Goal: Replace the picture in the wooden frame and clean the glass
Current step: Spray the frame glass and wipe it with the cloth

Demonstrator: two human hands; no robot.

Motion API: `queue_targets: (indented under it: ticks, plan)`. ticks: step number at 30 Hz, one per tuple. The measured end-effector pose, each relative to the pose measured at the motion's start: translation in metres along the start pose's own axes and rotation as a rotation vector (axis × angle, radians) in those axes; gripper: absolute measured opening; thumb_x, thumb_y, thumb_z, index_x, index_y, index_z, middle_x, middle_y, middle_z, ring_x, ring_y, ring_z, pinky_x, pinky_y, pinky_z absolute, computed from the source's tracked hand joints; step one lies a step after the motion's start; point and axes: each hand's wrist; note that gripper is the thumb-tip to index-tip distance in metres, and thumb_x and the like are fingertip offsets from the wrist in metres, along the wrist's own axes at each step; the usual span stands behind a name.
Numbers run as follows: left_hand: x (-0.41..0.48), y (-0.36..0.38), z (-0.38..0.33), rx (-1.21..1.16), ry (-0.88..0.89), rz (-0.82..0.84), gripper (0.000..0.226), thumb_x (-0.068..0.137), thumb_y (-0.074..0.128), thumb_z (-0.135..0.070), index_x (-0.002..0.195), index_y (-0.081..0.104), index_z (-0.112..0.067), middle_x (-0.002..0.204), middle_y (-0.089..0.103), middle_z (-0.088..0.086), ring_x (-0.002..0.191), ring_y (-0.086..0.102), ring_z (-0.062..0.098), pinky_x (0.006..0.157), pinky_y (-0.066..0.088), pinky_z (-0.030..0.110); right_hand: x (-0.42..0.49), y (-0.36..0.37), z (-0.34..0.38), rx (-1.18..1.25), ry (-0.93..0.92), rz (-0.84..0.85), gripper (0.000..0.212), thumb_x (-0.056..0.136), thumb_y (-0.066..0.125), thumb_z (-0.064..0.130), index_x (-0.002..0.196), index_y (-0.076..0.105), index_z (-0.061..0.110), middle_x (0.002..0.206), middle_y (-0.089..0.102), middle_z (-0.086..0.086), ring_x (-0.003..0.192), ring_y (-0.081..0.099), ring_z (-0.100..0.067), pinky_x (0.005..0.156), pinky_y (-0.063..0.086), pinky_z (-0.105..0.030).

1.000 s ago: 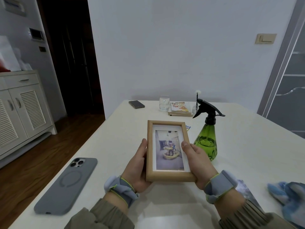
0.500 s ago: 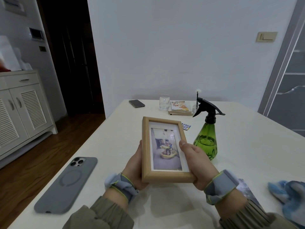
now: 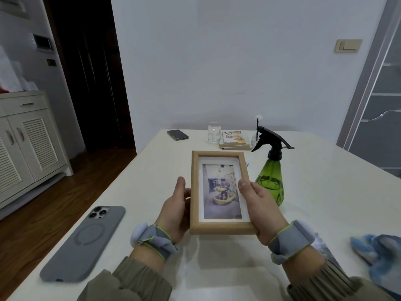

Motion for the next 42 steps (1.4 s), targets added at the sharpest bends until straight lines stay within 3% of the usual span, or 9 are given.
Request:
queue_targets:
  ticks: [4, 11, 14, 19, 21, 26, 30, 35, 42]
  plan:
    - [-0.005, 0.001, -0.001, 0.013, -0.039, 0.021, 0.08, 0.089, 0.03, -0.069, 0.117, 0.066, -0.003, 0.119, 0.066, 0.027, 0.113, 0.061, 0.044, 0.104, 0.046, 0.05, 0.0, 0.0, -0.001, -0.02, -0.023, -0.002, 0.028, 0.095, 0.047, 0.039, 0.097, 0.063, 0.016, 0.1, 0.071, -0.014, 0.099, 0.066, -0.033, 0.092, 0.052, -0.054]
    - [-0.001, 0.0, -0.001, -0.013, -0.02, 0.05, 0.087, 0.082, 0.03, -0.076, 0.12, 0.066, -0.007, 0.123, 0.065, 0.027, 0.116, 0.06, 0.044, 0.108, 0.041, 0.053, 0.003, -0.002, -0.004, 0.013, -0.013, 0.002, 0.027, 0.094, 0.048, 0.041, 0.088, 0.062, 0.019, 0.105, 0.068, -0.022, 0.103, 0.063, -0.041, 0.09, 0.051, -0.06]
    - [-0.001, 0.001, -0.001, -0.011, -0.004, 0.098, 0.084, 0.082, 0.029, -0.076, 0.117, 0.067, -0.01, 0.114, 0.071, 0.021, 0.111, 0.065, 0.04, 0.103, 0.047, 0.051, 0.003, -0.002, -0.004, 0.014, -0.026, 0.023, 0.024, 0.095, 0.048, 0.039, 0.091, 0.062, 0.02, 0.103, 0.069, -0.018, 0.101, 0.065, -0.037, 0.091, 0.052, -0.056]
    - [-0.004, 0.004, 0.0, -0.03, 0.051, 0.208, 0.066, 0.09, 0.027, -0.066, 0.106, 0.069, -0.017, 0.1, 0.077, 0.011, 0.086, 0.075, 0.026, 0.078, 0.061, 0.036, 0.004, -0.001, -0.005, -0.003, -0.115, 0.076, 0.021, 0.097, 0.047, 0.031, 0.103, 0.061, 0.016, 0.105, 0.071, -0.01, 0.097, 0.068, -0.027, 0.091, 0.054, -0.052]
    - [-0.003, 0.004, 0.001, -0.039, 0.074, 0.233, 0.062, 0.092, 0.029, -0.061, 0.109, 0.068, -0.016, 0.1, 0.077, 0.011, 0.083, 0.076, 0.024, 0.077, 0.06, 0.035, 0.005, 0.001, -0.007, -0.006, -0.144, 0.089, 0.017, 0.097, 0.048, 0.03, 0.1, 0.06, 0.02, 0.106, 0.07, -0.009, 0.1, 0.066, -0.028, 0.092, 0.052, -0.053]
    - [0.005, 0.001, 0.004, -0.031, 0.114, 0.219, 0.05, 0.096, 0.035, -0.049, 0.104, 0.067, -0.012, 0.086, 0.078, 0.011, 0.073, 0.076, 0.023, 0.064, 0.063, 0.031, 0.009, 0.003, -0.012, 0.015, -0.13, 0.14, 0.028, 0.085, 0.053, 0.047, 0.1, 0.061, 0.025, 0.107, 0.069, -0.016, 0.103, 0.064, -0.037, 0.093, 0.05, -0.057]
    - [0.006, 0.002, 0.003, -0.044, 0.135, 0.187, 0.051, 0.096, 0.037, -0.046, 0.119, 0.062, -0.008, 0.112, 0.072, 0.02, 0.093, 0.072, 0.033, 0.076, 0.061, 0.04, 0.017, 0.001, -0.016, 0.058, -0.084, 0.164, 0.019, 0.097, 0.048, 0.028, 0.108, 0.059, 0.017, 0.104, 0.071, -0.011, 0.095, 0.069, -0.029, 0.089, 0.055, -0.049]
    - [0.014, -0.001, 0.004, -0.024, 0.203, 0.125, 0.046, 0.095, 0.045, -0.04, 0.12, 0.062, -0.005, 0.113, 0.071, 0.022, 0.097, 0.07, 0.036, 0.081, 0.06, 0.043, 0.023, 0.001, -0.021, 0.089, -0.025, 0.199, 0.024, 0.096, 0.05, 0.029, 0.114, 0.058, 0.016, 0.113, 0.068, -0.013, 0.106, 0.064, -0.029, 0.099, 0.05, -0.047]
    - [0.024, -0.005, 0.008, 0.004, 0.209, 0.141, 0.045, 0.096, 0.046, -0.034, 0.124, 0.057, -0.001, 0.117, 0.068, 0.023, 0.099, 0.068, 0.035, 0.079, 0.061, 0.036, 0.027, -0.001, -0.026, 0.186, 0.029, 0.283, 0.021, 0.099, 0.044, 0.019, 0.117, 0.054, 0.014, 0.097, 0.07, -0.006, 0.08, 0.069, -0.016, 0.074, 0.057, -0.029]
Point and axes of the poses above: each hand's wrist, its own x-axis towards the middle knuckle, its own y-axis out of the palm, z = x × y
